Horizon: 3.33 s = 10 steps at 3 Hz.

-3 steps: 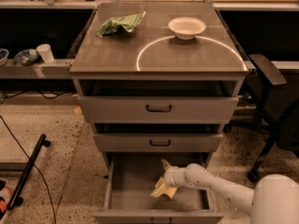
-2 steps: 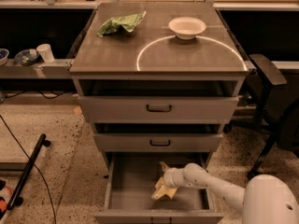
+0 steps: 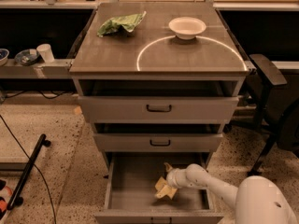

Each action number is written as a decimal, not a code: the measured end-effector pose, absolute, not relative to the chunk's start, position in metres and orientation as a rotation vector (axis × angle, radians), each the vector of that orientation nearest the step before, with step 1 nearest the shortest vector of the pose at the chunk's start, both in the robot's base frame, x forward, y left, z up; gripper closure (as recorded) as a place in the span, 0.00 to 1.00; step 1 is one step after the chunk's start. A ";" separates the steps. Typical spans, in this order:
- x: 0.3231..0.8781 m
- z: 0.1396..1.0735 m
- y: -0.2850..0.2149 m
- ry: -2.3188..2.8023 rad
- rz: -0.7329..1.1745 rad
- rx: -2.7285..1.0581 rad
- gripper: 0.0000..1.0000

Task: Pick sponge from bottom drawer and place on counter

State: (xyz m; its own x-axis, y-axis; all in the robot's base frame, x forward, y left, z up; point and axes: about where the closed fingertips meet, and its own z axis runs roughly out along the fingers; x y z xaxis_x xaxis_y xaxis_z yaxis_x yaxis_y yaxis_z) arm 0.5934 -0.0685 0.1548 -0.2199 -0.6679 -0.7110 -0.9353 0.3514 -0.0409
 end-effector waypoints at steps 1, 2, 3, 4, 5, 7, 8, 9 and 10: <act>0.596 0.140 -0.080 2.047 0.531 -1.371 0.06; 0.593 0.131 -0.090 2.104 0.533 -1.349 0.13; 0.587 0.122 -0.101 2.151 0.533 -1.337 0.20; 0.578 0.112 -0.107 2.197 0.541 -1.337 0.26; 0.561 0.109 -0.116 2.212 0.545 -1.310 0.48; 0.550 0.145 -0.119 2.110 0.521 -1.283 0.94; 0.566 0.220 -0.135 1.930 0.384 -1.272 1.00; 0.569 0.354 -0.142 1.659 0.176 -1.346 1.00; 0.536 0.448 -0.166 1.526 -0.025 -1.403 1.00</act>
Offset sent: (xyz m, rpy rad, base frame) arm -0.0009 -0.0407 -0.0343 -0.0706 0.1339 -0.1062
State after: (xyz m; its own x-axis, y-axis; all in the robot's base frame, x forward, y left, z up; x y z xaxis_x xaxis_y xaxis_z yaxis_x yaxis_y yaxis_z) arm 0.5362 -0.1659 0.4482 0.1967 -0.7485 -0.6333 -0.7276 0.3215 -0.6060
